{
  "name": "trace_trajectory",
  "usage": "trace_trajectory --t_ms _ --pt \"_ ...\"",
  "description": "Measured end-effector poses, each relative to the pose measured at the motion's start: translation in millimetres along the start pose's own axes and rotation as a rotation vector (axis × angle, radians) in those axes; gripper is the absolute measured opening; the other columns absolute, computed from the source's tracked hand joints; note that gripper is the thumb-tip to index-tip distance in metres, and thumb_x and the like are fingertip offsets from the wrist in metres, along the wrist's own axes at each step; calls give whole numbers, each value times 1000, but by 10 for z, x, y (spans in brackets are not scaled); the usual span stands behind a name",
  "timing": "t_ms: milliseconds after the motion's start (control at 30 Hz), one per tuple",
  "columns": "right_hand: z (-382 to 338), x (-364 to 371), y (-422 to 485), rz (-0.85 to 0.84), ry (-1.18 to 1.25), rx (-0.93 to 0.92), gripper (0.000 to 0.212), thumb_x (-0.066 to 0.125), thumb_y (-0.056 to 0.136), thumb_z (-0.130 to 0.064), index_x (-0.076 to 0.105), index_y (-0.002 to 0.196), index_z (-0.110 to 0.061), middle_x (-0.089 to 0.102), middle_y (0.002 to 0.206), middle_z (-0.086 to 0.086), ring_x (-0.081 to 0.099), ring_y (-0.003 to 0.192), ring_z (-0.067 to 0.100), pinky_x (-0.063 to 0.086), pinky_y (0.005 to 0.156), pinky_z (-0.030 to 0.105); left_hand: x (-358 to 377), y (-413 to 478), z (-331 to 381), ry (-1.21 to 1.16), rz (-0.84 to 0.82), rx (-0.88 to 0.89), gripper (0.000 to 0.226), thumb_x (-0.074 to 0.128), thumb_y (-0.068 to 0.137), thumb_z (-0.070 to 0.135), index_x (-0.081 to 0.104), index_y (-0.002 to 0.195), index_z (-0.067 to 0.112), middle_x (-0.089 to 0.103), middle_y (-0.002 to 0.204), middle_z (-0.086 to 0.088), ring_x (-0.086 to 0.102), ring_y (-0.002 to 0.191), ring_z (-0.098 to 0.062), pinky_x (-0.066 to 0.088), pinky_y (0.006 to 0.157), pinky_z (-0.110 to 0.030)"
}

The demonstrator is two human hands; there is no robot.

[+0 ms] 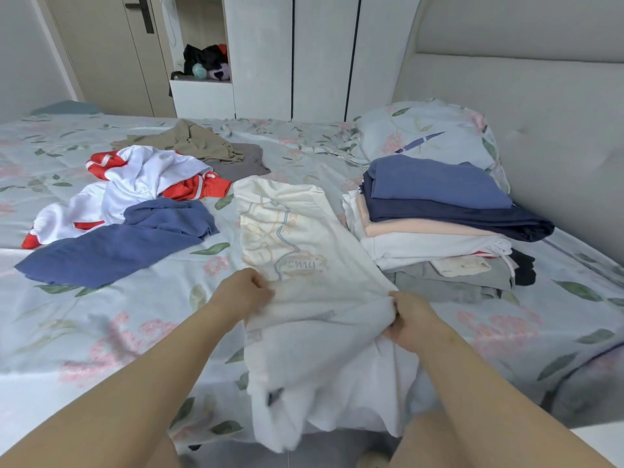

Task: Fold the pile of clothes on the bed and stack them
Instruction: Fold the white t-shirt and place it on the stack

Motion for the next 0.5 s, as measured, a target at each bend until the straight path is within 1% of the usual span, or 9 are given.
trace_trajectory --t_ms 33,100,167,200,267,300,367,433,500 --pt "-42 -112 40 67 -43 -49 19 39 94 1 51 79 0 58 66 15 51 65 25 49 44 29 -24 -34 -81 10 50 -37 17 63 85 23 52 95 14 56 94 -3 54 76 -18 44 70 -30" --pt "-117 -226 63 146 -242 -171 19 43 87 5 44 72 -5 46 68 12 44 62 22 41 57 30 -5 -124 -246 -20 70 -138 50 67 84 33 44 123 12 47 120 -8 53 102 -26 43 81 -32" --pt "-137 -176 36 109 -456 -263 22 52 82 4 44 66 -9 47 67 9 46 62 21 36 61 29 79 -195 -335 -102 20 -192 67 69 83 39 38 133 7 48 127 -10 53 111 -29 43 82 -32" --pt "-134 -112 1 64 -565 -288 19 57 79 3 49 67 -9 52 70 9 51 66 22 38 63 28 137 -205 -348 -174 -27 -199 66 70 82 39 42 129 3 54 123 -10 56 108 -29 45 81 -33" --pt "-139 -35 -44 17 -752 -333 15 59 77 2 56 68 -10 58 72 9 56 73 24 40 64 27 262 -212 -354 -362 -137 -213 50 72 83 27 53 119 -3 65 110 -14 64 97 -30 54 82 -39" --pt "-167 -43 -52 36 -809 -368 19 55 78 2 53 63 -10 56 69 7 54 69 23 36 61 26 296 -232 -349 -435 -176 -222 39 69 85 19 57 115 -3 68 104 -15 67 93 -31 55 83 -41" --pt "-240 -133 -79 145 -883 -444 26 46 81 -2 42 57 -13 47 63 4 47 65 23 27 55 28 296 -286 -345 -590 -217 -238 24 64 89 11 62 111 2 72 95 -13 68 87 -29 56 78 -40" --pt "-272 -209 -132 248 -994 -488 21 40 77 -16 41 56 -17 49 69 5 49 77 27 26 58 31 254 -338 -387 -784 -240 -237 17 58 92 11 63 108 7 74 88 -8 69 82 -25 56 72 -37" --pt "-225 -183 -170 217 -1012 -474 19 38 73 -21 41 54 -20 49 69 4 45 79 27 25 58 32 197 -390 -478 -895 -228 -229 16 54 95 12 62 107 9 75 89 -7 70 80 -22 58 72 -36"
Point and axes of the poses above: each hand's wrist, its own y-axis towards the middle knuckle, its own x-axis out of the palm, z = x × y, the point moved 7 cm from there along y, towards the middle knuckle
